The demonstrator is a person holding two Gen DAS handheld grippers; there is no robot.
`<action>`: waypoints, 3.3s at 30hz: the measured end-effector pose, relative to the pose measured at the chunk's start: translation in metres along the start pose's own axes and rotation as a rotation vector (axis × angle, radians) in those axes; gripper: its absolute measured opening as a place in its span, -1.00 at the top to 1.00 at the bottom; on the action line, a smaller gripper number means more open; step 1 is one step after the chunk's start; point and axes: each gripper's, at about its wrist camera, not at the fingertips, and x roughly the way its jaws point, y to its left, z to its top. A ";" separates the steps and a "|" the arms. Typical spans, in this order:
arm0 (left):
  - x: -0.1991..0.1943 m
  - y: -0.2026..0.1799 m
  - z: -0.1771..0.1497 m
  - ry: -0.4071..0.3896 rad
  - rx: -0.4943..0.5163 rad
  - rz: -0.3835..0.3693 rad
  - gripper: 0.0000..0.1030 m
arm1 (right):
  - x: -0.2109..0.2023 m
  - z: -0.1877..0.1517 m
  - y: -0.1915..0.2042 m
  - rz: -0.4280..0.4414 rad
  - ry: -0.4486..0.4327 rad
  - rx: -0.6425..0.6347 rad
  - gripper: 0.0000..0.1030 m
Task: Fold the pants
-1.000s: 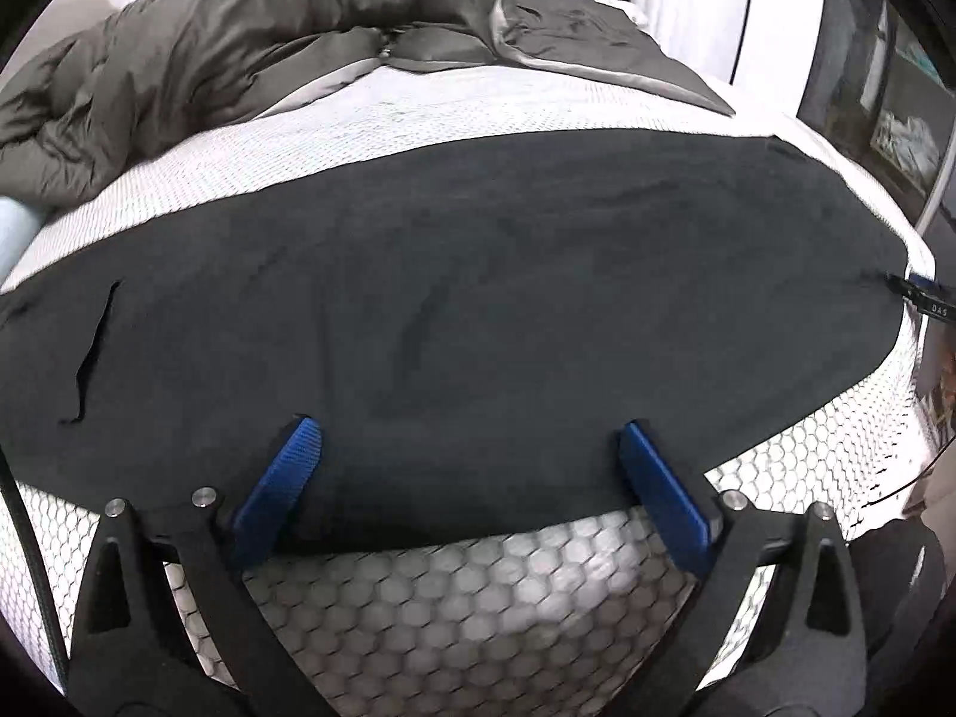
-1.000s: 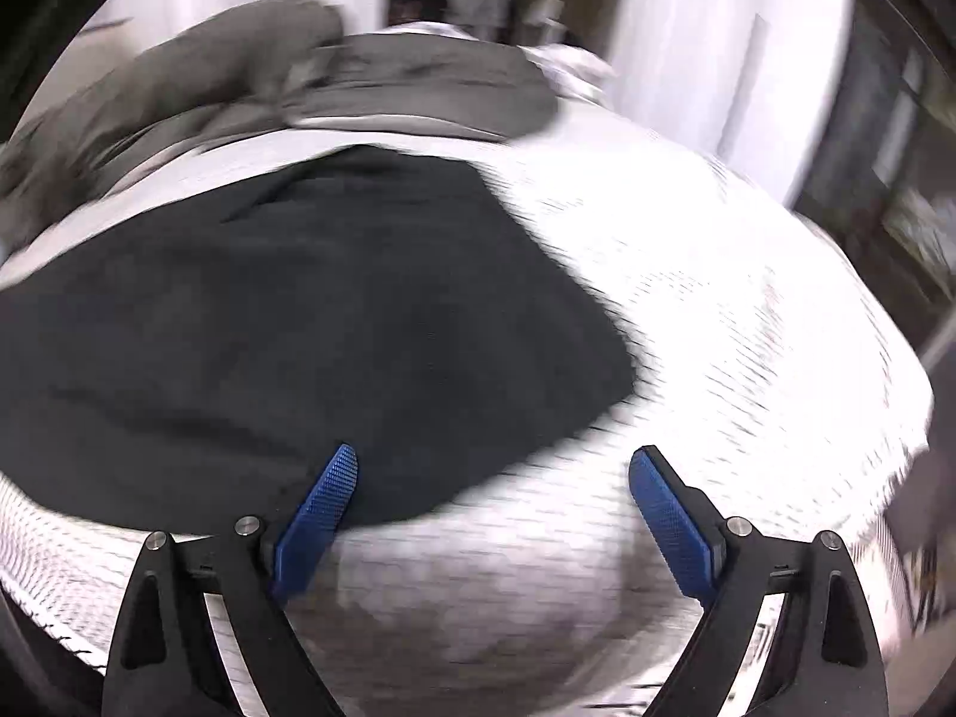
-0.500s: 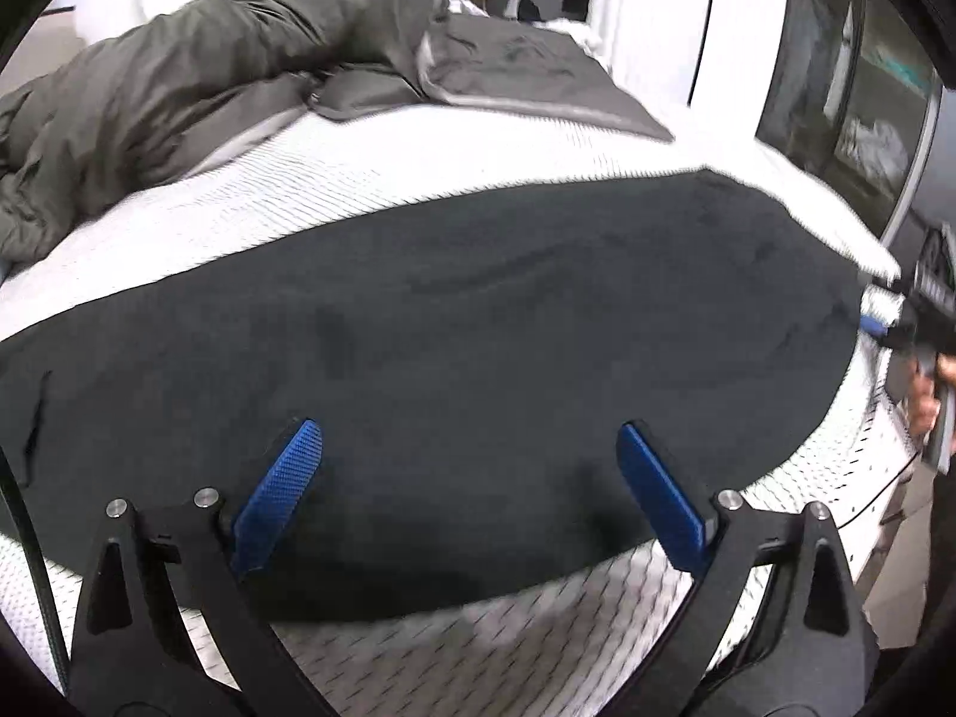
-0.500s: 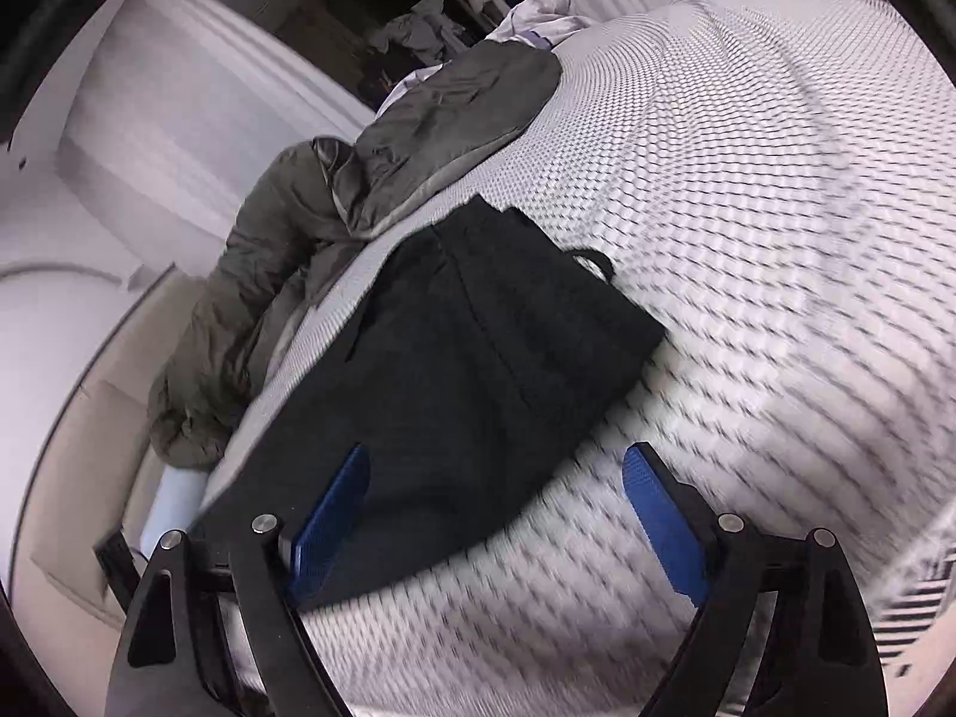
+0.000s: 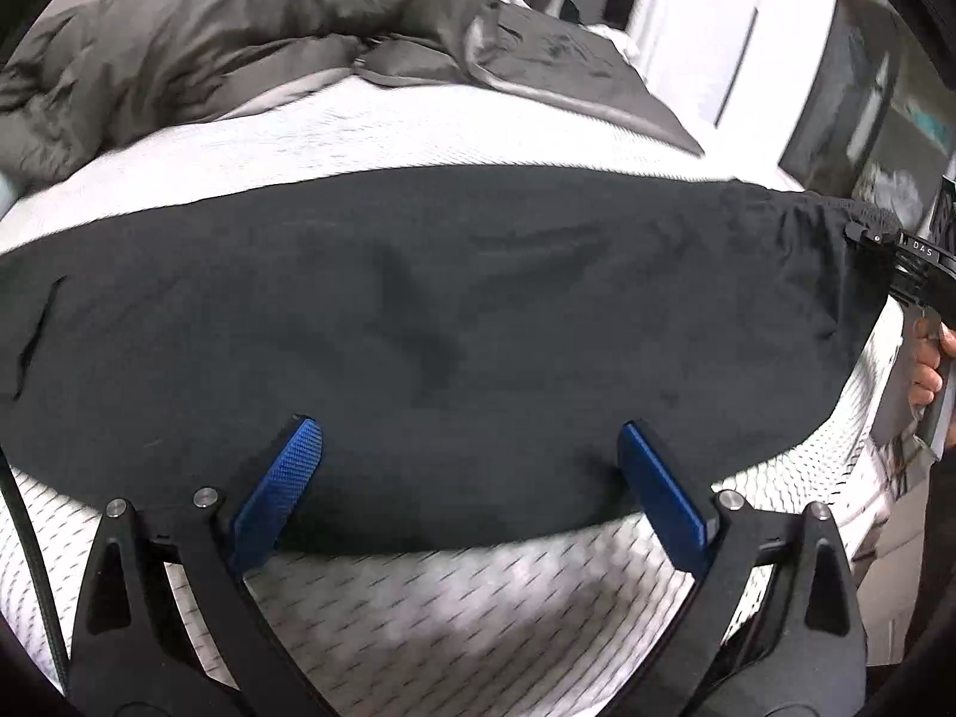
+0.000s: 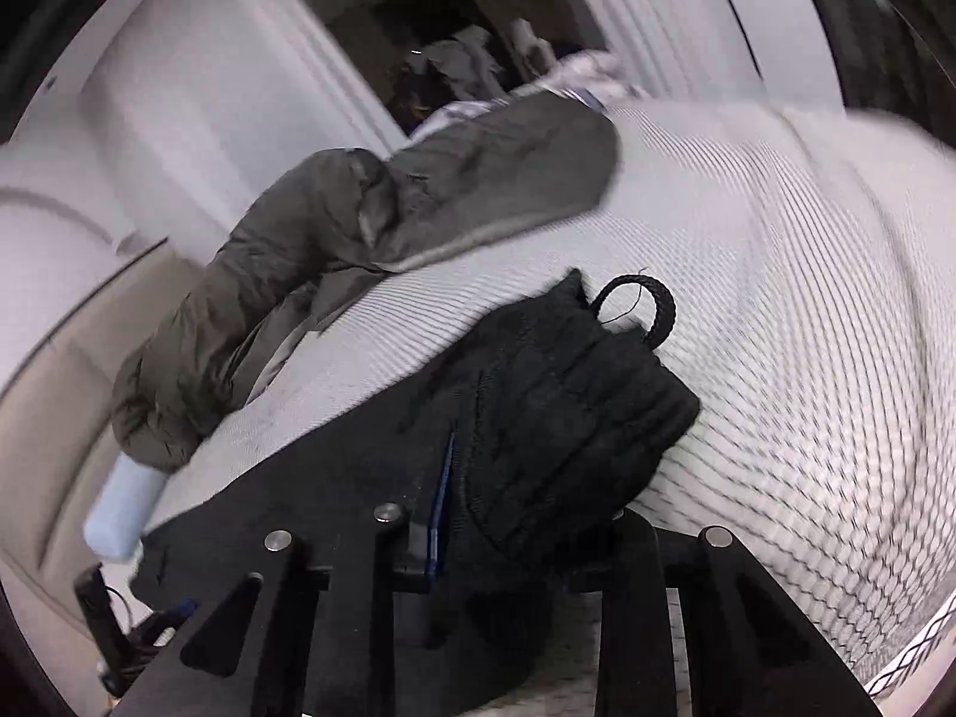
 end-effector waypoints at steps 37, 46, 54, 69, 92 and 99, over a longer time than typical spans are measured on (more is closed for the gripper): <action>-0.038 0.109 0.003 -0.013 -0.224 -0.101 -0.60 | 0.058 -0.093 0.169 0.127 0.317 -0.377 -0.05; -0.028 0.082 0.008 0.095 -0.011 -0.105 -0.24 | 0.048 -0.102 0.139 0.135 0.335 -0.371 -0.12; 0.005 0.062 0.017 0.092 0.063 -0.035 0.11 | 0.048 -0.109 0.151 0.147 0.343 -0.411 -0.12; -0.029 0.009 -0.006 0.182 0.482 0.253 -0.28 | 0.040 -0.105 0.138 0.127 0.349 -0.355 -0.12; -0.021 0.079 0.022 0.135 0.003 0.081 -0.36 | 0.017 -0.141 0.126 0.348 0.528 -0.231 0.76; -0.059 0.002 0.050 0.013 0.114 0.013 -0.54 | 0.005 -0.124 0.108 0.375 0.480 -0.163 0.14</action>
